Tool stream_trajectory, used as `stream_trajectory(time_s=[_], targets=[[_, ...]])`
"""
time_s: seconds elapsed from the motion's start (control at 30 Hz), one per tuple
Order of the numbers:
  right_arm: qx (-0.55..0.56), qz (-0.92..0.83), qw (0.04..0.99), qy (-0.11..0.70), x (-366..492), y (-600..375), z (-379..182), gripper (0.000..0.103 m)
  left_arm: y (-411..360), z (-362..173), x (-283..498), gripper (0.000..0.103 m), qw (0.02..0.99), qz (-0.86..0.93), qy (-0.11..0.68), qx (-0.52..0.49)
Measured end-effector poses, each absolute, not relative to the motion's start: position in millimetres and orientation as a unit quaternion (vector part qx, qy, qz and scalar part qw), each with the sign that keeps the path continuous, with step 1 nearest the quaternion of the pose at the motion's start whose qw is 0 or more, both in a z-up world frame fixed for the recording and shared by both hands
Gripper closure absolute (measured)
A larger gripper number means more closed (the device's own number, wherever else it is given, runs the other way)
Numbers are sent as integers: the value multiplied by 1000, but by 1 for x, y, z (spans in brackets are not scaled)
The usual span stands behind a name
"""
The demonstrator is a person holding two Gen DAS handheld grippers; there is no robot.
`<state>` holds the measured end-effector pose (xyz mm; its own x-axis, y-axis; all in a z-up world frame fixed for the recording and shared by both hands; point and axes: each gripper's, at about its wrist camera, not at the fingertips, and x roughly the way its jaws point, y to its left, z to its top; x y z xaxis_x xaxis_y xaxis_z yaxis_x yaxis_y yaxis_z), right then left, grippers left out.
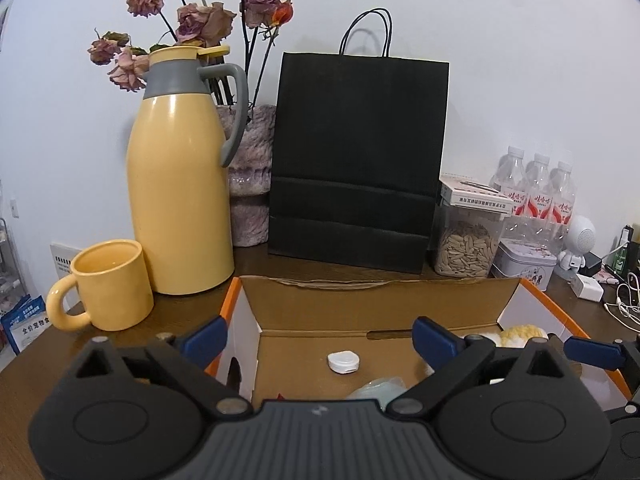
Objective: Organize objects
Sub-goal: 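Withdraw both tools from the box back to the table items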
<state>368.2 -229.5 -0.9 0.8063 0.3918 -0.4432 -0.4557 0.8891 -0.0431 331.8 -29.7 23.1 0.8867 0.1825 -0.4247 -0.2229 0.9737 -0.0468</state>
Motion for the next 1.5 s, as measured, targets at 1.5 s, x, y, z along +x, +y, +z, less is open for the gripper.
stream_trajectory(time_s=[1.5], targets=[[-106, 203, 935, 271, 213, -334, -23, 0, -14, 23, 148, 0, 958, 107, 263, -31]])
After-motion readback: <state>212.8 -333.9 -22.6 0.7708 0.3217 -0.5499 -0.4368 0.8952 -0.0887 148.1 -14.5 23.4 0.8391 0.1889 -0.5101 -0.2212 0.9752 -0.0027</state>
